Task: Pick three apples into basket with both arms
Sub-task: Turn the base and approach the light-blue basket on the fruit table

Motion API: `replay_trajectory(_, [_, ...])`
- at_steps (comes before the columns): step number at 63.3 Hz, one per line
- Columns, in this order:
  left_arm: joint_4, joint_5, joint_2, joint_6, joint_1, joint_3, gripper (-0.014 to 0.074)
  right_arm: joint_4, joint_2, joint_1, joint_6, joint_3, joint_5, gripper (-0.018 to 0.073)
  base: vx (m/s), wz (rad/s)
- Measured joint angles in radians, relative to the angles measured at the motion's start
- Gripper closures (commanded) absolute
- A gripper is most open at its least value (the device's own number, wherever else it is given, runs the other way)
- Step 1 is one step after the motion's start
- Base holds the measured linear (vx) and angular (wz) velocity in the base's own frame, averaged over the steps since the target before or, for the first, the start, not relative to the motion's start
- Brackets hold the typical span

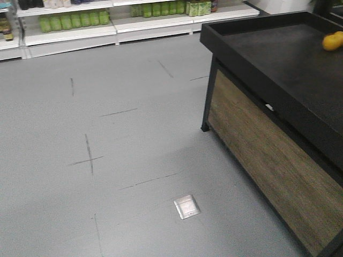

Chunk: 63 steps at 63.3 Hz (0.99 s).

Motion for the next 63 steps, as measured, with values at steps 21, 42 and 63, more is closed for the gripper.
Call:
replay_trajectory(21, [0.000, 0.000, 0.000, 0.000, 0.000, 0.000, 0.0603, 0.000, 0.000, 0.000, 0.000, 0.000, 0.000, 0.0564, 0.13, -0.49])
replay_trajectory(42, [0.000, 0.000, 0.000, 0.000, 0.000, 0.000, 0.0603, 0.000, 0.000, 0.000, 0.000, 0.000, 0.000, 0.0564, 0.11, -0.41])
replay_trajectory(63, [0.000, 0.000, 0.000, 0.000, 0.000, 0.000, 0.0603, 0.000, 0.000, 0.000, 0.000, 0.000, 0.000, 0.0564, 0.10, -0.38])
